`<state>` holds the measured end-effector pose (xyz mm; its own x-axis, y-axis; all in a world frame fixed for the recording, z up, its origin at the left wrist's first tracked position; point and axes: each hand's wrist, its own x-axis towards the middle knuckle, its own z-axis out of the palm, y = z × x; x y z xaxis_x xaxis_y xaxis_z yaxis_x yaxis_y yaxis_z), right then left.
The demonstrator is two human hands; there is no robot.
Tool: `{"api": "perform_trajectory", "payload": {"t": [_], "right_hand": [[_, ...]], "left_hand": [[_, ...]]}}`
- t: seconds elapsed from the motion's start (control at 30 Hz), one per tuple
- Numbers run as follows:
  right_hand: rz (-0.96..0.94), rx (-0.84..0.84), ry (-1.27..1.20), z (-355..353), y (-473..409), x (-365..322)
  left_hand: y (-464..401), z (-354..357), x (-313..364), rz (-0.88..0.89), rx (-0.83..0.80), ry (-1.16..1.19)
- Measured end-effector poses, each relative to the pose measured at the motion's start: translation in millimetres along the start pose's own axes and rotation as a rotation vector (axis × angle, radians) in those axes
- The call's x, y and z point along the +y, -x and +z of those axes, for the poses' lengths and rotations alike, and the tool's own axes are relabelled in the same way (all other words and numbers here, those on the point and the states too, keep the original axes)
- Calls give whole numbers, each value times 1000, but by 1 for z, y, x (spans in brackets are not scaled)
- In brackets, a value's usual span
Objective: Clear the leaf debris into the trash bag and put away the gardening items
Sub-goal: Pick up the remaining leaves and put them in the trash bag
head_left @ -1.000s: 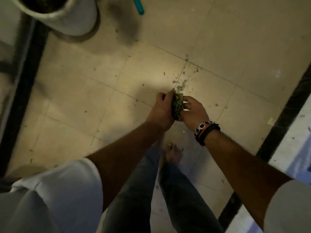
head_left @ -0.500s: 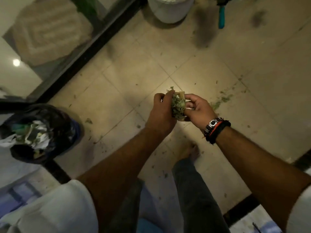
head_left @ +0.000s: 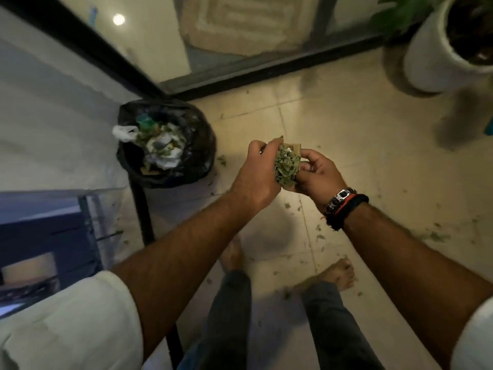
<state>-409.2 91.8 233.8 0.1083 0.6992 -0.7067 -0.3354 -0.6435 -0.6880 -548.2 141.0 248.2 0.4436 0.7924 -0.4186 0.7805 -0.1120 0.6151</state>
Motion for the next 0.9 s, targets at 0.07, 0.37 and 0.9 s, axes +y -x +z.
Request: {"api": "perform_trajectory", "payload": {"t": [0.07, 0.37, 0.9], "right_hand": [[-5, -58, 22, 35, -16, -7], [84, -134, 163, 206, -112, -10], [216, -156, 370, 307, -181, 21]], "left_hand": [[0, -24, -27, -44, 51, 10], [-35, -117, -172, -285, 229, 6], [-46, -150, -295, -477, 195, 280]]}}
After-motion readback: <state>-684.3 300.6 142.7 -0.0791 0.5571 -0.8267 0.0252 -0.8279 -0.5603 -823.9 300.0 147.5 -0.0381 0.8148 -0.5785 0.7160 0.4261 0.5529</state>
